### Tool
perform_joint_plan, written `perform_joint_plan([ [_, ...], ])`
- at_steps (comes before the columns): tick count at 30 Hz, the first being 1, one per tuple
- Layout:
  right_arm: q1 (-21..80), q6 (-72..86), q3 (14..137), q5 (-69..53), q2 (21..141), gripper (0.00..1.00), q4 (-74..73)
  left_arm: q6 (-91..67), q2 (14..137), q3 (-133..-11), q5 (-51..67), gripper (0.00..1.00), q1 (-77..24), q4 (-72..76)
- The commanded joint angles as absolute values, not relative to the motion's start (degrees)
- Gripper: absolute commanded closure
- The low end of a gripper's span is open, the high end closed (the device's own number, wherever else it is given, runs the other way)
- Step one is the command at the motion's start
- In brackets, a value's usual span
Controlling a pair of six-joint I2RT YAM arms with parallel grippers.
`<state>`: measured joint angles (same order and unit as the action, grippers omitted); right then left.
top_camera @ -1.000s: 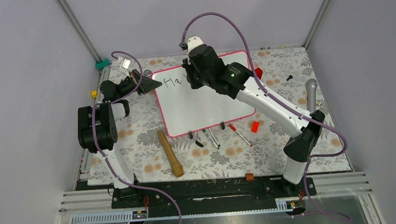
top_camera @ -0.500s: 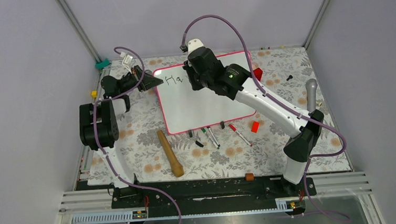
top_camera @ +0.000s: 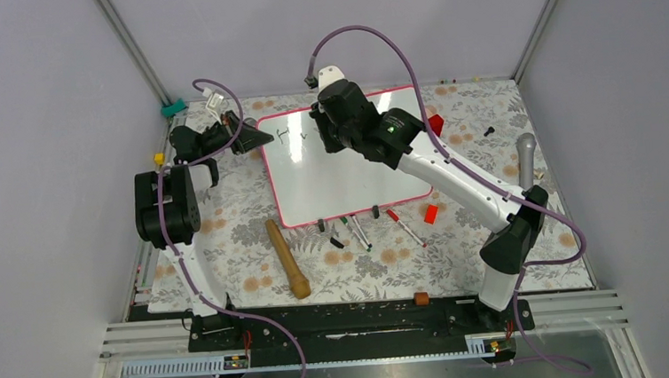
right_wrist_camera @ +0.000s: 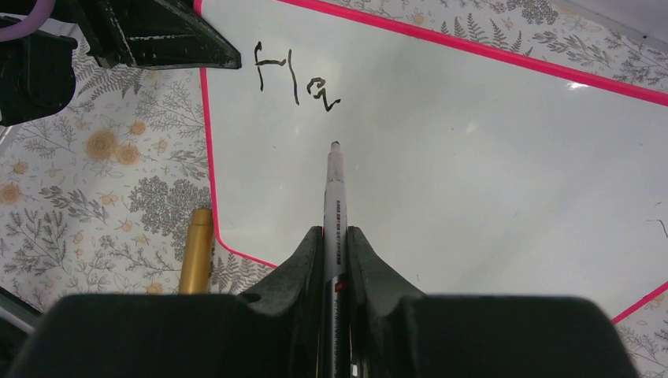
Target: Write a sentence on the whiteboard
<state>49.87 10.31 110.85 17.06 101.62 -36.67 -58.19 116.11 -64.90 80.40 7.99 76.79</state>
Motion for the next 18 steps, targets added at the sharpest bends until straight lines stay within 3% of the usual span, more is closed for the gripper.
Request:
perform_joint_plan([
  [1, 49.9, 9.94, 110.47, 18.53, 98.61, 1.0, -34.54, -45.17, 119.27, -65.28, 91.49, 1.0, 8.54, 84.15],
  [18, 49.92, 10.14, 104.85, 18.92, 93.6, 1.0, -31.85, -35.82, 113.46, -57.05, 92.66, 1.0, 8.04, 84.24],
])
